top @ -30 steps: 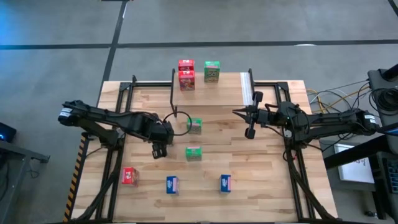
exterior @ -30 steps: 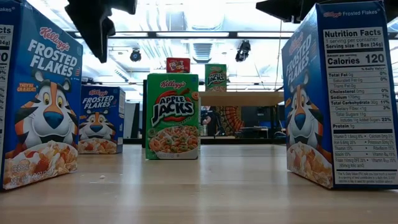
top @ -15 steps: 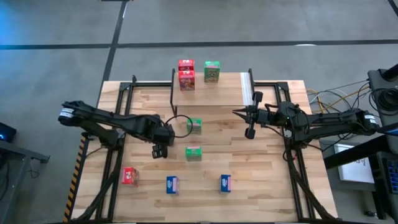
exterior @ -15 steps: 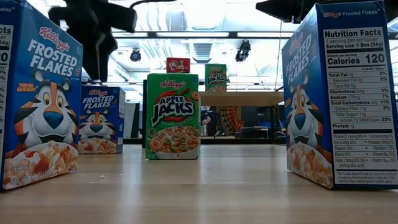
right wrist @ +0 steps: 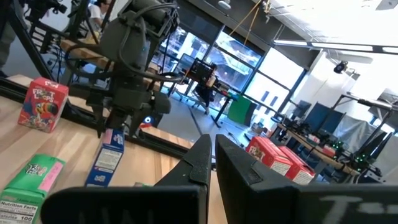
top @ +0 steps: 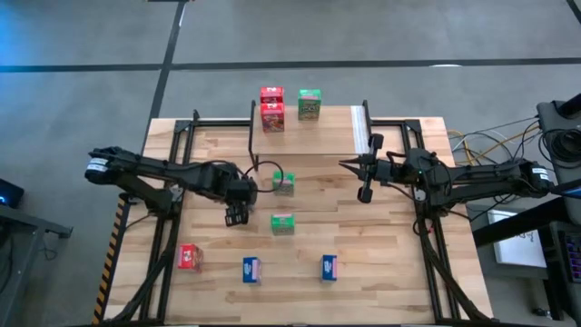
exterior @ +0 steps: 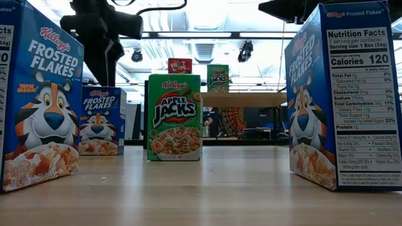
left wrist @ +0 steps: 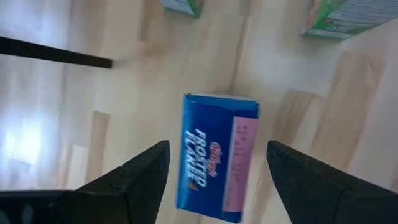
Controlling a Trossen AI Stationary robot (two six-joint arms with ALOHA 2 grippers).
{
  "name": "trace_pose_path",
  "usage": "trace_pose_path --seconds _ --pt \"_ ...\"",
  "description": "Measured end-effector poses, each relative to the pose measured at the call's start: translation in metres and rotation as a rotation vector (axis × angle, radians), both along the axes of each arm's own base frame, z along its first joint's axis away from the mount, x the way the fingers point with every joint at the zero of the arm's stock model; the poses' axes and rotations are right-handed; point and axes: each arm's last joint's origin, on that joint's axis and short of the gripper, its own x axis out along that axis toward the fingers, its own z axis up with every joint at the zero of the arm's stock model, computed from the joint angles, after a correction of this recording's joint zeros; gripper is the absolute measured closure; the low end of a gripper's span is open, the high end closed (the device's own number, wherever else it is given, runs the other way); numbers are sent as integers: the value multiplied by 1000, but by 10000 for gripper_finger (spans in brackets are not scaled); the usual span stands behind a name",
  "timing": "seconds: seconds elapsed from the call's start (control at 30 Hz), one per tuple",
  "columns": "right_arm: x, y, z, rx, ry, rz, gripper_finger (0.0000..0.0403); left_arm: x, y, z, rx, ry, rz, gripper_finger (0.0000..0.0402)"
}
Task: Stack cereal on shelf
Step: Put the top left blue cereal box on the shelf
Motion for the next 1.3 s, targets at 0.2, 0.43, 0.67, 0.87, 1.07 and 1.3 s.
trace_pose_path --seconds 0.2,0.43,0.67,0.87,1.07,1.3 --pt "0 0 -1 -5 8 -1 390 0 1 0 -27 5 -9 150" --pt "0 0 -1 -5 8 -1 390 -3 3 -11 -32 29 -3 150" --pt "0 0 -1 -6 8 -1 390 -2 3 -21 -42 19 -11 150" --pt "0 0 -1 -5 9 -1 390 -2 3 -21 -42 17 -11 177" --pt "0 0 -2 12 14 2 390 -2 3 -21 -42 18 -11 228" --pt "-2 0 0 34 10 5 390 -1 2 -18 -63 12 -10 252"
